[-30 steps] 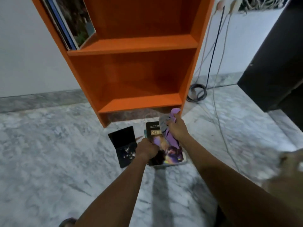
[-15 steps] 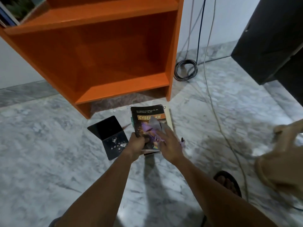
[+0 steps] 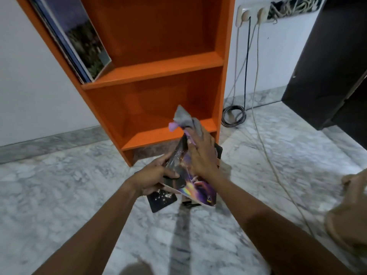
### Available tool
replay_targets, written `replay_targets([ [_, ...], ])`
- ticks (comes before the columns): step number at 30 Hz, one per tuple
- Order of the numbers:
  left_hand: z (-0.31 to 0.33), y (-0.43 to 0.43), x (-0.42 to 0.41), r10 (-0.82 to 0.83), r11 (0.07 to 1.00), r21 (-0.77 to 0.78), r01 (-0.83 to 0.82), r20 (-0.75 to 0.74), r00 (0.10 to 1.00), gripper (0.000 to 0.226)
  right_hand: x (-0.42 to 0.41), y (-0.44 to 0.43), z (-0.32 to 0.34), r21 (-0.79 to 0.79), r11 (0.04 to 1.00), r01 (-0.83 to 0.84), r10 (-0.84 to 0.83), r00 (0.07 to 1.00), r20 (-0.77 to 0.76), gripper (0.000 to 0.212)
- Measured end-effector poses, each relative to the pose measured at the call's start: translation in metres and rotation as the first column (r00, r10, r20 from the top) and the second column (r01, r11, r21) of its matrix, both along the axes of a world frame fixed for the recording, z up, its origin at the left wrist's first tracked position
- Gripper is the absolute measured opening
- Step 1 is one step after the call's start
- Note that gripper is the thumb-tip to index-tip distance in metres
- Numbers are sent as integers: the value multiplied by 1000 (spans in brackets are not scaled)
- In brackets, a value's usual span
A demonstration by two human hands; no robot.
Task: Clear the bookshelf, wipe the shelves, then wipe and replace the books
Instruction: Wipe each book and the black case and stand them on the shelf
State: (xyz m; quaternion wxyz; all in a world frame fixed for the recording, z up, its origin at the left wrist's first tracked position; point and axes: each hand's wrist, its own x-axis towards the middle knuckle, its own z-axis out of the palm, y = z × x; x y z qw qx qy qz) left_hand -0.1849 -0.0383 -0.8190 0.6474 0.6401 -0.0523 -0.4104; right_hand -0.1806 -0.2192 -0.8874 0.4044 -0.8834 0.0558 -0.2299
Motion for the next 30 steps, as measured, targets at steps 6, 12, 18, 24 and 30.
replay_targets([
  [6,19,10,-15,-44,999,-4,45,65,997,76,8,-52,3,77,954,289,-271,945,-184,43],
  [12,33,1,-24,2,1000,28,-5,115,993,72,-7,-43,20,189,892,411,-392,911,-128,34],
  [18,50,-8,-18,117,991,37,-126,196,974,65,-33,15,50,167,957,-235,223,971,90,49],
  [24,68,21,-9,342,938,-37,-344,239,909,38,-58,41,42,169,897,-408,399,913,85,39],
  [30,82,45,-10,414,907,-161,-389,182,892,64,-51,12,20,797,604,-4,84,995,-59,30],
])
